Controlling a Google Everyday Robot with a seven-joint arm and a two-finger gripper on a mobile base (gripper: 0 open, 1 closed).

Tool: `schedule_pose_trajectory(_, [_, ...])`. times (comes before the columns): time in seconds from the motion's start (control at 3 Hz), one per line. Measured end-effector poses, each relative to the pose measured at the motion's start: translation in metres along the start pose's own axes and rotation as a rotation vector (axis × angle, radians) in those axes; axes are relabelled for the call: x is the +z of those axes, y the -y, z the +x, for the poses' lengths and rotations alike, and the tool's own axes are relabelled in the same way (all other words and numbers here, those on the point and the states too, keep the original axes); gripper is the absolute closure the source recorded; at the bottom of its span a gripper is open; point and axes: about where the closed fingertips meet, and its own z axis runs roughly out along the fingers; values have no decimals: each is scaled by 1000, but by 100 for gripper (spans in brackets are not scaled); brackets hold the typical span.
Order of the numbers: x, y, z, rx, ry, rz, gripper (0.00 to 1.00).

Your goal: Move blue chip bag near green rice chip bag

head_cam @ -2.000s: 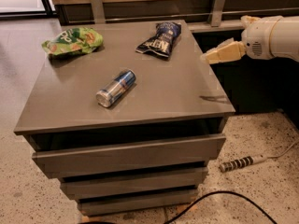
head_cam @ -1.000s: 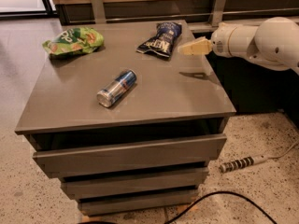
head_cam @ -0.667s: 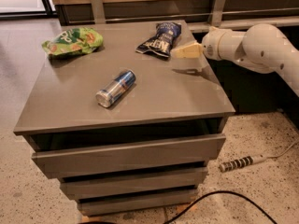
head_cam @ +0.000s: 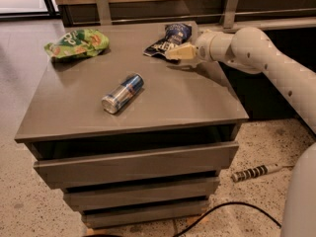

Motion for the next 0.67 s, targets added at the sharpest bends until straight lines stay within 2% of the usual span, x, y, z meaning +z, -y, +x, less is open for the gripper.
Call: schedule_pose_trajectory(0.67, [35, -2, 1, 34, -40, 13, 1])
